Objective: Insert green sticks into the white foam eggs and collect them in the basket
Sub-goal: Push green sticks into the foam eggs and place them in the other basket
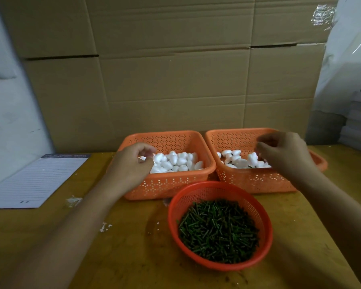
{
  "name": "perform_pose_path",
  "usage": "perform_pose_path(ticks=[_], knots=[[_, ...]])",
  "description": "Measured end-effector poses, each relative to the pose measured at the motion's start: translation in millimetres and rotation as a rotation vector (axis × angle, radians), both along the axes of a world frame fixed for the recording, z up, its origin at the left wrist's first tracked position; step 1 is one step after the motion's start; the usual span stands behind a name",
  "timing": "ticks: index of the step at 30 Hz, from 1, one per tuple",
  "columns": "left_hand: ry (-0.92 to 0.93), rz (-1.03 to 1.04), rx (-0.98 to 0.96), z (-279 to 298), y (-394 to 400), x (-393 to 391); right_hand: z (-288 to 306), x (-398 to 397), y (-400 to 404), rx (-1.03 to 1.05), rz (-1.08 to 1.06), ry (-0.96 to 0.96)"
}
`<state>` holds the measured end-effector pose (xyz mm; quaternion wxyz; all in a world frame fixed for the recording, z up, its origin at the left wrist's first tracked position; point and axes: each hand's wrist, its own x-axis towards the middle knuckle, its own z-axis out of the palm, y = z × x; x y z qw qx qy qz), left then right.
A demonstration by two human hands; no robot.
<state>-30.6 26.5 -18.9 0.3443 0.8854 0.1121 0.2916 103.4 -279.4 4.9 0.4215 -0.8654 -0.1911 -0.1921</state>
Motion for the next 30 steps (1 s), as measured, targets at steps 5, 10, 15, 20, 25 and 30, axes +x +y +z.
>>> perform_pose_path(ticks=[5, 10, 15, 20, 25, 30], knots=[[0.113, 0.020, 0.091, 4.5, 10.4, 4.1, 9.3, -37.4, 17.6, -0.392, 0.525, 0.166], [0.357, -0.008, 0.189, 13.8, 19.9, 10.5, -0.4, -59.8, 30.6, -0.805, 0.755, 0.263], [0.503, -0.094, 0.305, 24.8, 27.4, 35.0, -4.7, -66.7, 34.1, -0.952, 0.793, 0.303], [0.734, -0.134, 0.466, 27.5, 31.1, 56.6, -7.0, -66.5, 34.6, -0.974, 0.797, 0.281], [0.821, -0.177, 0.563, 23.3, 33.6, 64.8, -8.6, -64.5, 33.6, -0.958, 0.809, 0.276], [0.738, -0.172, 0.579, 8.7, 35.9, 66.6, -9.4, -64.0, 34.0, -0.949, 0.809, 0.264]])
